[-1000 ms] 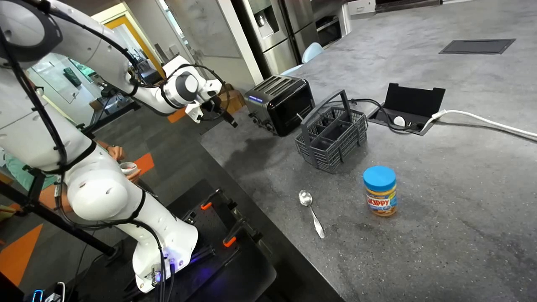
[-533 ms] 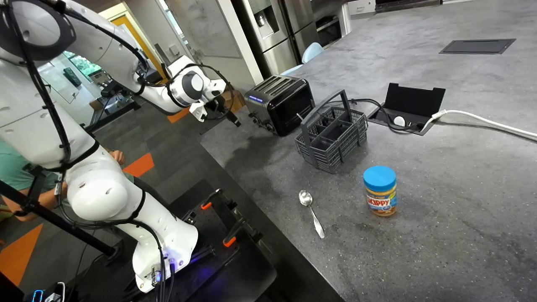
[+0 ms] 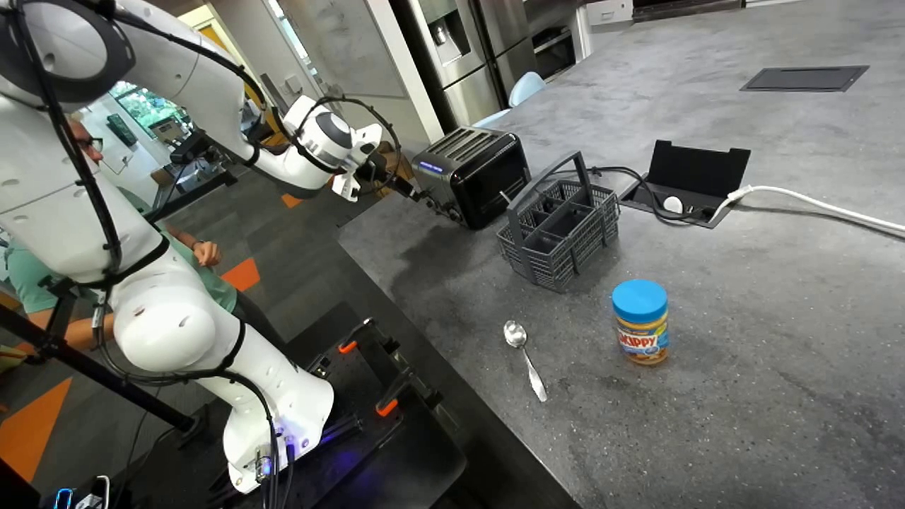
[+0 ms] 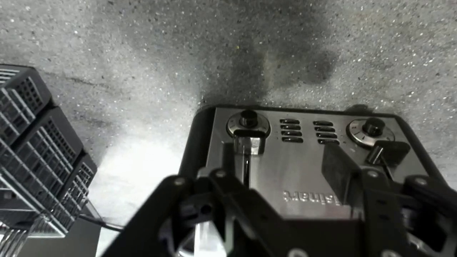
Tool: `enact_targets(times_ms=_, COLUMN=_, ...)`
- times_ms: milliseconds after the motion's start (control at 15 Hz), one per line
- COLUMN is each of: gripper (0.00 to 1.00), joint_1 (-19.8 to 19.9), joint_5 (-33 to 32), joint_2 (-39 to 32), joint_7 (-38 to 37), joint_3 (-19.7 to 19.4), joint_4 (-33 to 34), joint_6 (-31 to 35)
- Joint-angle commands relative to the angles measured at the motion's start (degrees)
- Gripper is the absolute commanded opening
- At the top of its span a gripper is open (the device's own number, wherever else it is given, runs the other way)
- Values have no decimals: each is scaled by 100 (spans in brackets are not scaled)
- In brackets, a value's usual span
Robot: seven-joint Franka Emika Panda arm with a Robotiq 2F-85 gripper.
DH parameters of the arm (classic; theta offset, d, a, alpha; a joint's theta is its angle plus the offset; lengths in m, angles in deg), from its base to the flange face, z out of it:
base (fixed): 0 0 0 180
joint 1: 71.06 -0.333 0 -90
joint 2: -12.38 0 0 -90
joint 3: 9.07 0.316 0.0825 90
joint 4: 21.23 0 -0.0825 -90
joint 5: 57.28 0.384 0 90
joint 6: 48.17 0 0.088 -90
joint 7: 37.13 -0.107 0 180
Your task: Push the right toaster lever down
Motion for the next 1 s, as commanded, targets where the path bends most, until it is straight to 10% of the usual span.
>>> enact_targets(times_ms=0, gripper=36, joint_1=-137, joint_5=-770, joint_2=-468, joint_7=-734, joint_3=-116, joint_4=424, joint_6=-93)
enact_targets(times_ms=333, gripper=0, joint_1=-284, joint_5=-825, joint_2=-904, joint_7=-845, joint_3=-52, joint_4=507, joint_6=-149)
enact_targets(times_ms=667, gripper=0, joint_1=-624, joint_5=-2098, joint_2=-1101, joint_7=-1967, joint_3=-335, joint_4=750, joint_6=67)
enact_targets(times_ms=933, gripper=1, joint_1=-488, joint_5=-1682, joint_2=-1046, joint_7=-1588, joint_3=-177, joint_4=586, joint_6=-12)
